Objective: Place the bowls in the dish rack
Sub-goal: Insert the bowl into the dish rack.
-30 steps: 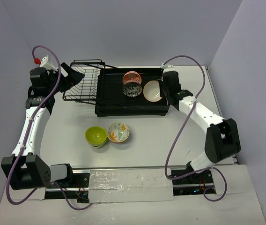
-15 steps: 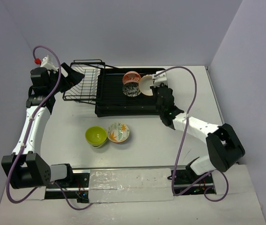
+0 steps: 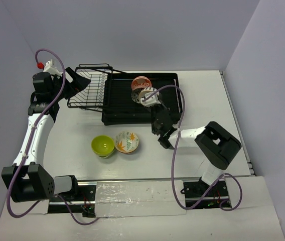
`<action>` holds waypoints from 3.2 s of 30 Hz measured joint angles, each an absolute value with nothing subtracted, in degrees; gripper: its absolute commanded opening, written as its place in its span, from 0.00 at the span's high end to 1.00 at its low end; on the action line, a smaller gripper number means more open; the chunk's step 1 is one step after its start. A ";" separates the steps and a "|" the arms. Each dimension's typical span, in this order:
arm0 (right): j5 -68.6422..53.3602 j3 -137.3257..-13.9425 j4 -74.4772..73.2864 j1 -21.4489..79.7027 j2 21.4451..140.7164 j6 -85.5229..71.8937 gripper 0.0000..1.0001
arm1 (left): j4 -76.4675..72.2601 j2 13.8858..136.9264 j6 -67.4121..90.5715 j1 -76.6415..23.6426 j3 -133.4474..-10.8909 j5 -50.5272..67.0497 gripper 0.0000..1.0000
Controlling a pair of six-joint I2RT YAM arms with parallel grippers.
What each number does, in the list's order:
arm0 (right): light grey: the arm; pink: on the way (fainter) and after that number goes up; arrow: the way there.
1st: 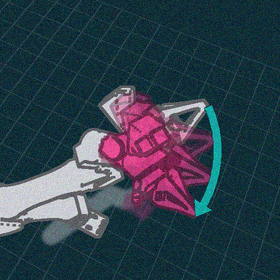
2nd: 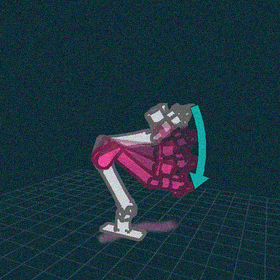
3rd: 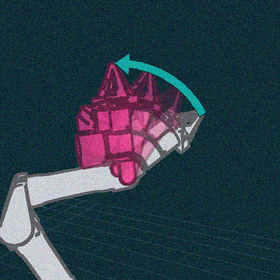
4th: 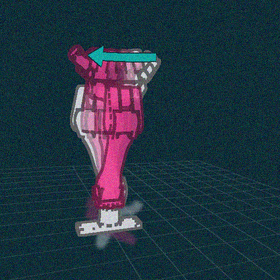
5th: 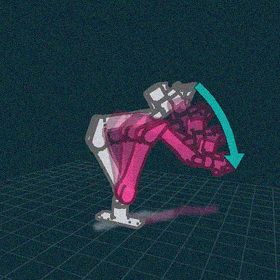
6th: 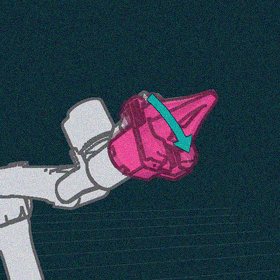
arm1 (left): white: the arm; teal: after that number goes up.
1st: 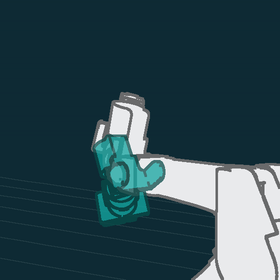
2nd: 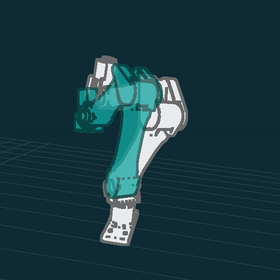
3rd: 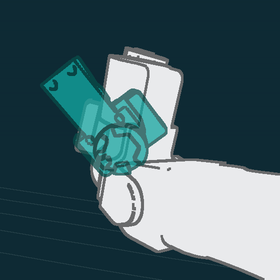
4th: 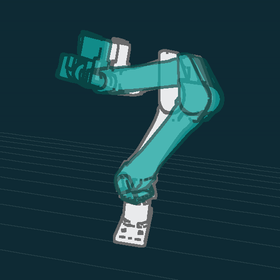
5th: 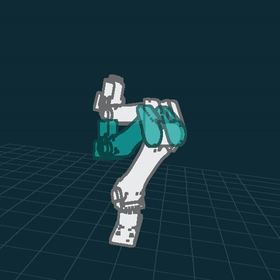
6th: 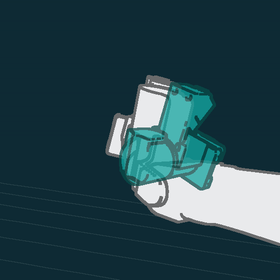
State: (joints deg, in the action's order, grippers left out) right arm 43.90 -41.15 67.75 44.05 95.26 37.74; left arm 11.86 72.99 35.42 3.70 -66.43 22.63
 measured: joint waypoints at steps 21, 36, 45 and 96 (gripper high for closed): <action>46.50 -41.87 71.37 47.18 105.82 44.62 1.00 | 11.79 72.99 35.86 3.68 -66.43 23.09 0.05; 45.50 -46.87 72.03 47.27 110.19 44.66 1.00 | 11.79 72.99 35.88 3.68 -66.43 23.11 0.05; 44.93 -46.78 72.40 47.27 110.39 43.64 1.00 | 11.77 72.99 35.90 3.68 -66.43 23.16 0.05; 46.59 -46.17 73.32 48.73 110.48 40.56 1.00 | 11.92 72.16 37.41 5.50 -66.43 23.27 0.05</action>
State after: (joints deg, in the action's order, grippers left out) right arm 46.59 -46.17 73.32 48.73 110.48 40.56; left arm 11.92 72.16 37.41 5.50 -66.43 23.27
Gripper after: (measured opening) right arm 0.038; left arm 0.948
